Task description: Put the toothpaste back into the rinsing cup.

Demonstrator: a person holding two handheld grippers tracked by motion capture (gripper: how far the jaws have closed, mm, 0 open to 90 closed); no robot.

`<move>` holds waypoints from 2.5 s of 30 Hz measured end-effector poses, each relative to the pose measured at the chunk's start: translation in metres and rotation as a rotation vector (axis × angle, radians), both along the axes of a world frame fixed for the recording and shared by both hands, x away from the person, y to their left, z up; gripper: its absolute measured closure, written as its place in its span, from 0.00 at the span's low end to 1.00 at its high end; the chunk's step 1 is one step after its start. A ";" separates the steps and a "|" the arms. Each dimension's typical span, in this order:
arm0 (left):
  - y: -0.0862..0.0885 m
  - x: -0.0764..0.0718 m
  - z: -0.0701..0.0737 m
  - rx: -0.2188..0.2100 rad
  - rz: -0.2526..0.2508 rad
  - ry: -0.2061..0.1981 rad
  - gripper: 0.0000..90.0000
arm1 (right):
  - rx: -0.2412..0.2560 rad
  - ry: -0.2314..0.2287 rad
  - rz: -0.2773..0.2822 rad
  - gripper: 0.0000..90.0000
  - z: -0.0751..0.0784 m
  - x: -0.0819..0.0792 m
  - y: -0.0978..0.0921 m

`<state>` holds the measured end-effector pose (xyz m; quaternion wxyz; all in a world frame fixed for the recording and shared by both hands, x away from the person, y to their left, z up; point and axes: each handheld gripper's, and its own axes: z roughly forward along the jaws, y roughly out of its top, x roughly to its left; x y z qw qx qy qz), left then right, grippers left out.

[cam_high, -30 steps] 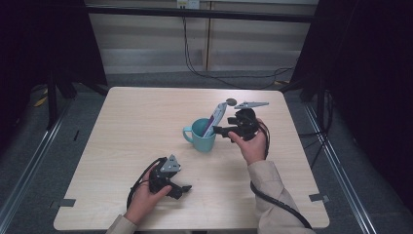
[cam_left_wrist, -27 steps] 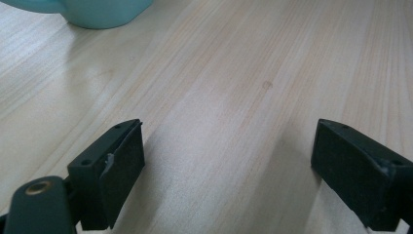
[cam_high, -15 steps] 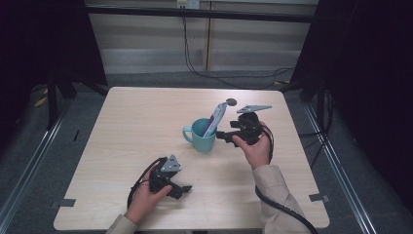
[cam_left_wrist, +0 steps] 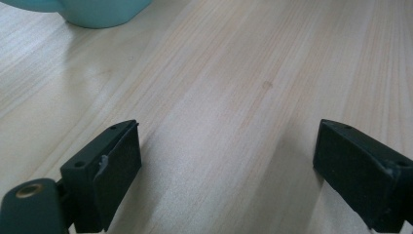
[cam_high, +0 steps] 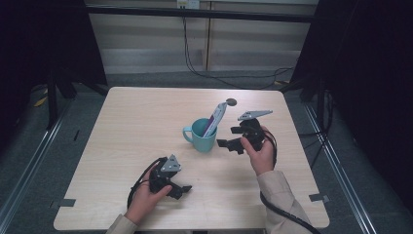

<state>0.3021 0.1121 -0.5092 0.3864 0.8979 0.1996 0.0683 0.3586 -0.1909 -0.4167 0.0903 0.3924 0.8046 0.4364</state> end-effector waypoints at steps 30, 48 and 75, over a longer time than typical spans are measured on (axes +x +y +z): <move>0.000 0.000 0.000 0.002 0.002 -0.001 0.11 | -0.074 -0.010 0.060 0.18 -0.017 -0.030 -0.013; 0.000 0.000 0.000 0.002 0.002 -0.001 0.11 | -0.092 0.005 0.057 0.18 -0.031 -0.048 -0.031; 0.000 0.000 0.000 0.002 0.001 -0.002 0.11 | -0.133 0.039 0.013 0.18 -0.060 -0.069 -0.057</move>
